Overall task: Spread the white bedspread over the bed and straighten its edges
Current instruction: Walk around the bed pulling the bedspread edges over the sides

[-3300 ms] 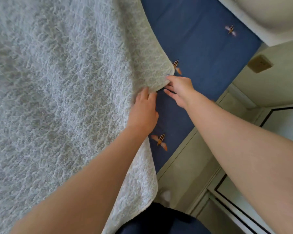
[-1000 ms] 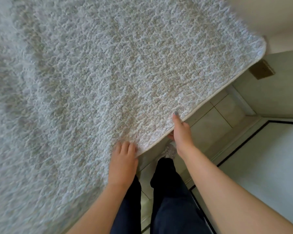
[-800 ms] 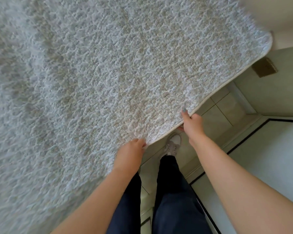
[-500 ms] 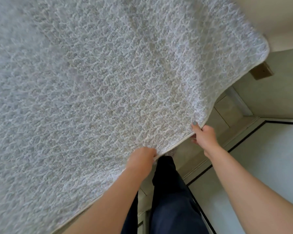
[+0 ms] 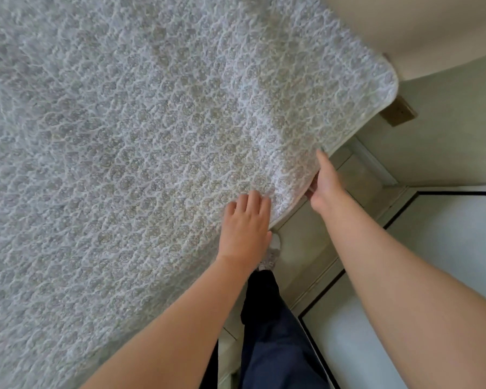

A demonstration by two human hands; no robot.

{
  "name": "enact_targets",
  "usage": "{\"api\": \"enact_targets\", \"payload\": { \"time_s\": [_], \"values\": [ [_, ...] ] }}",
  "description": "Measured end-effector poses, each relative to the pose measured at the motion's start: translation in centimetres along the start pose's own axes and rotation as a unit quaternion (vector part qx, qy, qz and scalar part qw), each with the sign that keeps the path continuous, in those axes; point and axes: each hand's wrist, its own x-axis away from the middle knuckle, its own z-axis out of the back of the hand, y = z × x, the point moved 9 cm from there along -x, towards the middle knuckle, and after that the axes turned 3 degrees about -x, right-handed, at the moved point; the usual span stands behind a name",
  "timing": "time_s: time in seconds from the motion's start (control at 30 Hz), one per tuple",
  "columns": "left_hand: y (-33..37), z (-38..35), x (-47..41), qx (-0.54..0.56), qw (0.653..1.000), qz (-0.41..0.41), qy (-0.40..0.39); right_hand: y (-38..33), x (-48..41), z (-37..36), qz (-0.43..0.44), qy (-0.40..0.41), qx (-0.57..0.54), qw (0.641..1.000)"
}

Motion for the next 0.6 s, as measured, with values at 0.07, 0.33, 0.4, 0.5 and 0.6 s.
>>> {"api": "enact_targets", "payload": {
  "time_s": [0.07,0.33,0.4,0.5,0.6],
  "values": [
    [1.5,0.7,-2.5,-0.001,0.999,-0.005,0.044,-2.0,-1.3,0.9,0.024,0.029,0.012,0.999],
    [5.6,0.6,-10.3,-0.05,0.998,-0.021,-0.029,-8.8,-4.8,3.0,0.082,0.032,0.072,0.994],
    [5.6,0.7,-11.1,-0.025,0.997,-0.021,-0.069,-9.5,-5.4,3.4,0.103,0.031,0.085,0.991],
    [6.3,1.1,-11.0,0.011,0.994,-0.035,-0.101,-9.4,-5.8,5.4,0.122,0.071,0.105,0.984],
    [8.4,-0.5,-10.6,-0.001,0.983,-0.073,-0.167,-7.6,-6.4,7.8,0.097,0.113,0.115,0.982]
  ]
}}
